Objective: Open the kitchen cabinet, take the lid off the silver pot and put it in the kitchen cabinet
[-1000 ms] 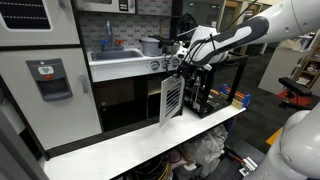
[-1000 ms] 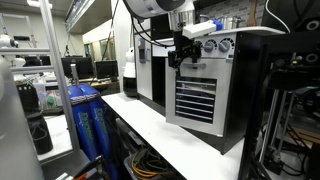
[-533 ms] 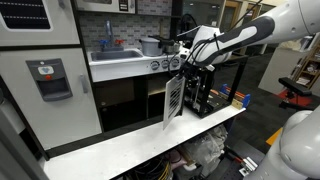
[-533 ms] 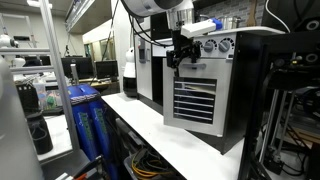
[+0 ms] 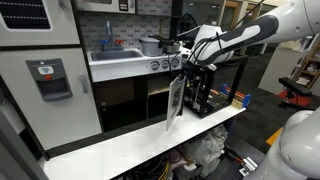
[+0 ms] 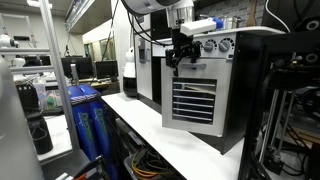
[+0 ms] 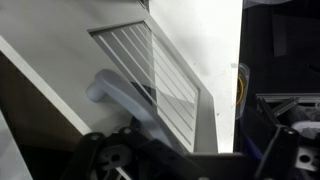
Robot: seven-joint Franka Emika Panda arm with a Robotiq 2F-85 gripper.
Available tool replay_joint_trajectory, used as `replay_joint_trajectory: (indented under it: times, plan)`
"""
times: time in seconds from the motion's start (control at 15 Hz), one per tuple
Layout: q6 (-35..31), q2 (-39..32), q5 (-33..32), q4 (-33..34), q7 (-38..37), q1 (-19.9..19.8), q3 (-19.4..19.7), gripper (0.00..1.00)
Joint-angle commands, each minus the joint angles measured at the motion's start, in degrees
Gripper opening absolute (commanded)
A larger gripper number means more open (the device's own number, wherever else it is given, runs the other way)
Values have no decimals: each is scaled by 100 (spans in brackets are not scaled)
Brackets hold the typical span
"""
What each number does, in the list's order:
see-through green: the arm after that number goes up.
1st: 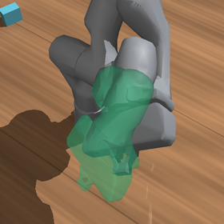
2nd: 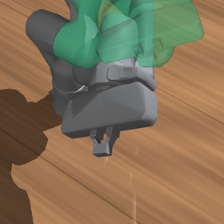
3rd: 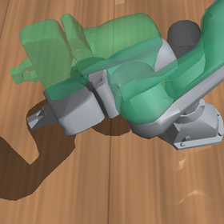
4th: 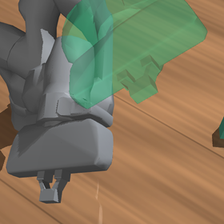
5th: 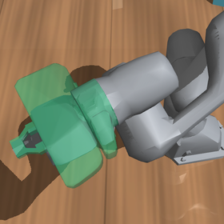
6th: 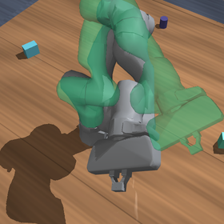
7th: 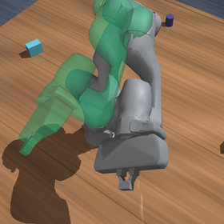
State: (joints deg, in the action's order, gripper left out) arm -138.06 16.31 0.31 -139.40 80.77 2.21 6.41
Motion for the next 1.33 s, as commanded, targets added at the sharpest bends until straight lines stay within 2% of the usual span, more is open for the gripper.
replay_joint_trajectory:
  times: [0.0,0.07,0.2,0.47,0.87,1.27]
  plan:
    - [65,461,-127,88,-175,-91,-8,100]
    - [223,483,-66,126,-50,-55,26,100]
    - [873,554,457,255,842,170,273,100]
    - [1859,554,858,563,2079,66,571,100]
    - [2380,506,775,723,3046,-117,690,100]
    - [3563,35,1069,1305,4007,-152,841,100]
